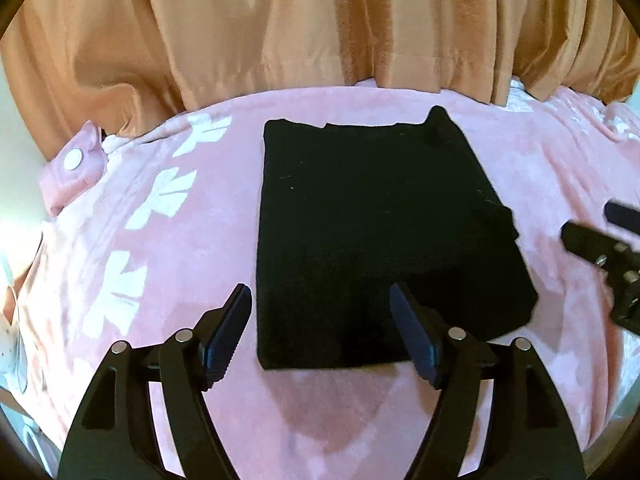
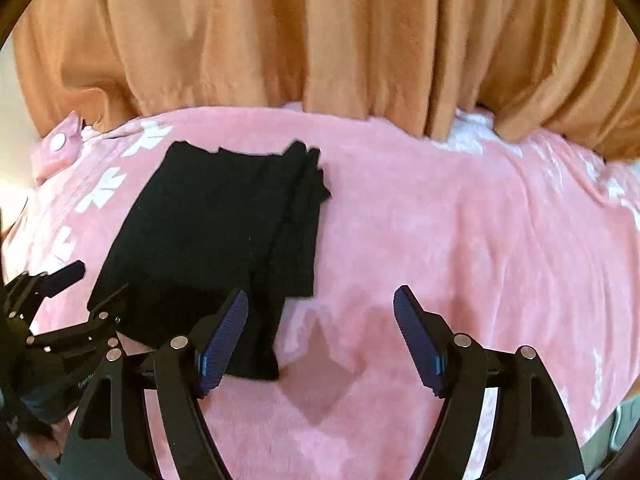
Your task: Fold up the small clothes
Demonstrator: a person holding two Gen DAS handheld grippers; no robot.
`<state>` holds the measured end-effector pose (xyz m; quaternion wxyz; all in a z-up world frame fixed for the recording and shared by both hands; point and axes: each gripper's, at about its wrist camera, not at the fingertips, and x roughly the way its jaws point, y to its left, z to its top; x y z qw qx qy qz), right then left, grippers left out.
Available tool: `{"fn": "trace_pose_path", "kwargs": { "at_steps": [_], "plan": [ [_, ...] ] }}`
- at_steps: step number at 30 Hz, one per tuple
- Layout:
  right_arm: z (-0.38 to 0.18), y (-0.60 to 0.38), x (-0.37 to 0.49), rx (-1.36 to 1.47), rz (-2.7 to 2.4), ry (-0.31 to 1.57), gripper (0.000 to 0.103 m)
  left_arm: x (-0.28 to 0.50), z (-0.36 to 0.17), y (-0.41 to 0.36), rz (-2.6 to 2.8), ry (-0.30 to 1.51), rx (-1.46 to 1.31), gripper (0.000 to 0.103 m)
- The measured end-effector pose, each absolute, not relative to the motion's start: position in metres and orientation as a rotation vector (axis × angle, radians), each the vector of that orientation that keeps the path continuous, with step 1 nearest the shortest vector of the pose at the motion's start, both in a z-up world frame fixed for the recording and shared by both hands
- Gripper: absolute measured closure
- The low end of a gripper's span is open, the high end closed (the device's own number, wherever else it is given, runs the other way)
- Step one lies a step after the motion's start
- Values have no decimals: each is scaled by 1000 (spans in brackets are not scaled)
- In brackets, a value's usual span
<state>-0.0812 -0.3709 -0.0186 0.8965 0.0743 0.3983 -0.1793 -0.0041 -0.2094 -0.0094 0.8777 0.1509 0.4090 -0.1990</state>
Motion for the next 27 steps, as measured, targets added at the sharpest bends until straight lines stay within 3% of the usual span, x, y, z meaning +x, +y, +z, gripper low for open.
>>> {"fn": "trace_pose_path", "kwargs": {
  "at_steps": [7, 27],
  "plan": [
    [-30, -376, -108, 233, -391, 860, 29, -21, -12, -191, -361, 889, 245, 19],
    [-42, -332, -127, 172, -378, 835, 27, -37, -20, -167, -249, 890, 213, 18]
  ]
}}
